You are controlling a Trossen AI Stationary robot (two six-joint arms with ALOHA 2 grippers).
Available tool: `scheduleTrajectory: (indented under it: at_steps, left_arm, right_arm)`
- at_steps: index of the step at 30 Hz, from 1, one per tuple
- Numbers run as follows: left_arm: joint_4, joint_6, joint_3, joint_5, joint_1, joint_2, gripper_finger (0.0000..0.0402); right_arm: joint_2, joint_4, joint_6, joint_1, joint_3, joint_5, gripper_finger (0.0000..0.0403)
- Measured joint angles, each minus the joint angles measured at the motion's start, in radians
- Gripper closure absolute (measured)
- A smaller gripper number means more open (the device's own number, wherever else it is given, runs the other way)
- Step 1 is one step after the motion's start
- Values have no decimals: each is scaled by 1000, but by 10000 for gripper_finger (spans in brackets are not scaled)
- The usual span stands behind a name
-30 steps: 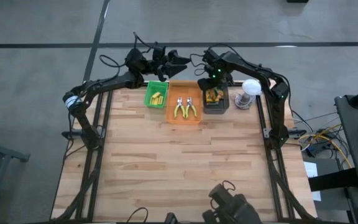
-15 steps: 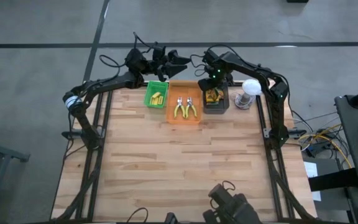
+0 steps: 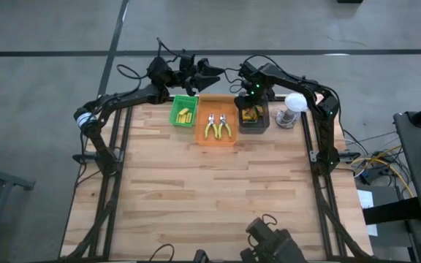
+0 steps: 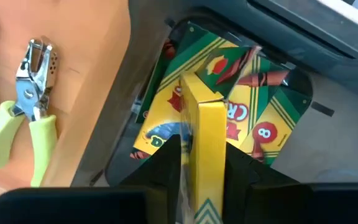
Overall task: Pick & Place School Supplies
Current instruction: Put the yellow crayon box into the black bin, then return to Home Position
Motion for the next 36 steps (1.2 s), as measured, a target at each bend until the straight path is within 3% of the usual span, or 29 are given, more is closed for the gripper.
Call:
scheduleTrajectory:
  at_steps: [16,26,36]
  left_arm:
    - [0,1,0,-1,1,0,122]
    - [0,1,0,-3,0,0,122]
    - [0,0,0,-3,0,0,122]
  right_arm:
    - [0,7,-4,0,1,53,262]
    - [-3,-6,-20,-1,54,58,242]
    - [-8,-42,-49,0,123,132,229]
